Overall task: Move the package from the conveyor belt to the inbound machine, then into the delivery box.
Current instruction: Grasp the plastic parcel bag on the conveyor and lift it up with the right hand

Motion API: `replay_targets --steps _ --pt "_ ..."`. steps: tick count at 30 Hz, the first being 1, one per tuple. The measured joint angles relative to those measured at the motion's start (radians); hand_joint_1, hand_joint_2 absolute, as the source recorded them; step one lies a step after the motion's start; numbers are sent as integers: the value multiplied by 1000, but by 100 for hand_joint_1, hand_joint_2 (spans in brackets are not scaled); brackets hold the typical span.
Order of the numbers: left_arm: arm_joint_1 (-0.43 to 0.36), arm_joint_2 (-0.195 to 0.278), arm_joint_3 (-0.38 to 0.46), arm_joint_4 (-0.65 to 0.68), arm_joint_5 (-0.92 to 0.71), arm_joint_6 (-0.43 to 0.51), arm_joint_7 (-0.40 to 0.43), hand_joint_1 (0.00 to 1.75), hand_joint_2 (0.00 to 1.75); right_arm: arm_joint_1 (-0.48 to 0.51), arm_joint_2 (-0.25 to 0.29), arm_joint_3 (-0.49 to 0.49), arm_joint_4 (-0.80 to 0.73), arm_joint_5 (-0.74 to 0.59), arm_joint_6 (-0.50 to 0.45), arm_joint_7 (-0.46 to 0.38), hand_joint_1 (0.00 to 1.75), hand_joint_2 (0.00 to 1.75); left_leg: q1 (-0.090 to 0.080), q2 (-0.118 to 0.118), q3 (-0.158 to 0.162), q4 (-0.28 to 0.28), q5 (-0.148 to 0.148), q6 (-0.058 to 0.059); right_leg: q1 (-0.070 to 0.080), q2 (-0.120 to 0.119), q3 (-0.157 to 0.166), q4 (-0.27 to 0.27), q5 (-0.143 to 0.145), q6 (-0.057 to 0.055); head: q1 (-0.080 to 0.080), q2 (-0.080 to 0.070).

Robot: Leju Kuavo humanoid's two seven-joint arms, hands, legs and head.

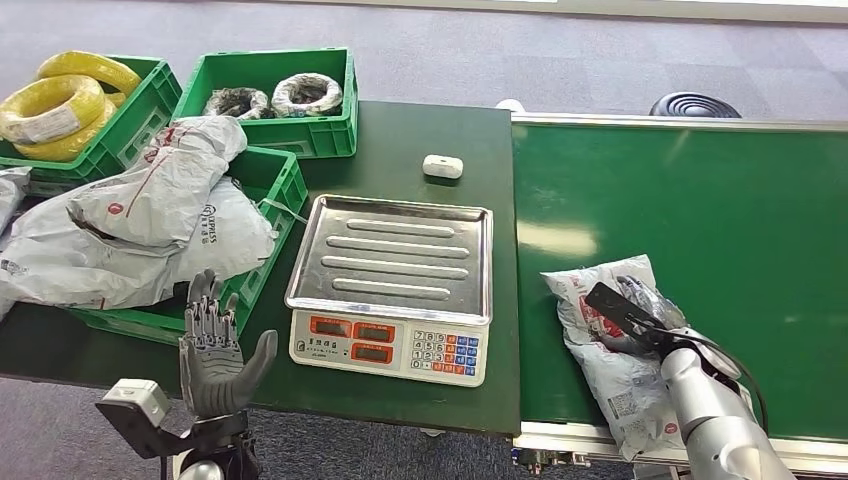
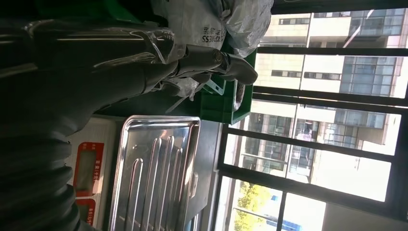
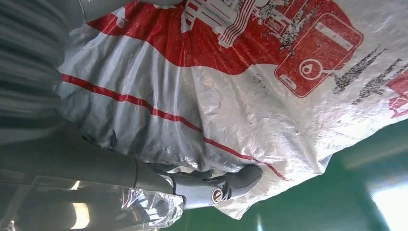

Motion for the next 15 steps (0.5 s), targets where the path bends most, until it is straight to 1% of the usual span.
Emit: replay_targets --steps 4,7,9,13,15 --pt "36 6 11 -27 -12 13 0 0 175 6 7 16 2 -36 2 -27 0 175 0 0 1 0 0 0 0 0 0 0 0 0 0 0" --pt "55 7 15 -44 -19 18 0 0 175 23 13 27 -1 -69 12 -66 0 175 0 0 1 0 0 0 0 0 1 0 0 0 0 0" --pt "61 9 16 -52 -21 21 0 0 175 34 19 39 -7 -89 38 -106 0 175 0 0 2 0 0 0 0 0 1 0 0 0 0 0" --pt "70 24 18 -57 -6 29 0 0 175 65 36 92 -36 -139 153 -239 172 175 1 4 5 -1 -1 -1 1 4 3 0 0 0 0 0" --pt "79 33 20 -64 -2 29 0 0 175 84 47 132 -60 -177 168 -260 175 175 1 5 7 -1 -2 -2 1 6 4 0 0 -1 0 0"
